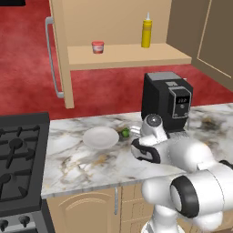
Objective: Pick the avocado and bread from the counter and place them on the plate. Then pick the jam from the cabinet and place it next to the plate. Lastly close the cabinet door.
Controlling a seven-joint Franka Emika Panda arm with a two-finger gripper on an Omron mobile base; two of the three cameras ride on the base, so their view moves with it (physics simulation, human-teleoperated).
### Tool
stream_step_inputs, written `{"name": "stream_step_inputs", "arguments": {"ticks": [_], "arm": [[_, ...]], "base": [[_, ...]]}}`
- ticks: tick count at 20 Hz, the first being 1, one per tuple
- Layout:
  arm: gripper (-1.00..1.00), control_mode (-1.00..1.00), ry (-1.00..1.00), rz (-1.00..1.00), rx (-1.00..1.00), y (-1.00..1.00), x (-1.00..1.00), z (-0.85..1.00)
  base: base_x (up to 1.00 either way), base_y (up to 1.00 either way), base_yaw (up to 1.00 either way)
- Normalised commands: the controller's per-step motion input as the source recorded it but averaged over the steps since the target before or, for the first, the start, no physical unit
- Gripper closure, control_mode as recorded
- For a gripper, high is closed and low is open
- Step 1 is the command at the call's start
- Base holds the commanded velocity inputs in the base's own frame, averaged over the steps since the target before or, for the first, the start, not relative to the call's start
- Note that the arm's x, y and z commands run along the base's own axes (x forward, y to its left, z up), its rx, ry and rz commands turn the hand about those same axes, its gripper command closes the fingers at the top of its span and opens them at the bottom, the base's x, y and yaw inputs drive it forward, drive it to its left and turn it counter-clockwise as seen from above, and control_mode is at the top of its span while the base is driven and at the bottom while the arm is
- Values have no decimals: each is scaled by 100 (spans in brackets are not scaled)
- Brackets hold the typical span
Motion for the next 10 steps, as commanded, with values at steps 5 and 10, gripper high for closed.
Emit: {"name": "stream_step_inputs", "arguments": {"ticks": [5,10], "arm": [[100,-100,-9,19,0,26,-30,94],[100,-100,-2,19,0,41,-6,38]], "base": [[0,0,0],[0,0,0]]}}
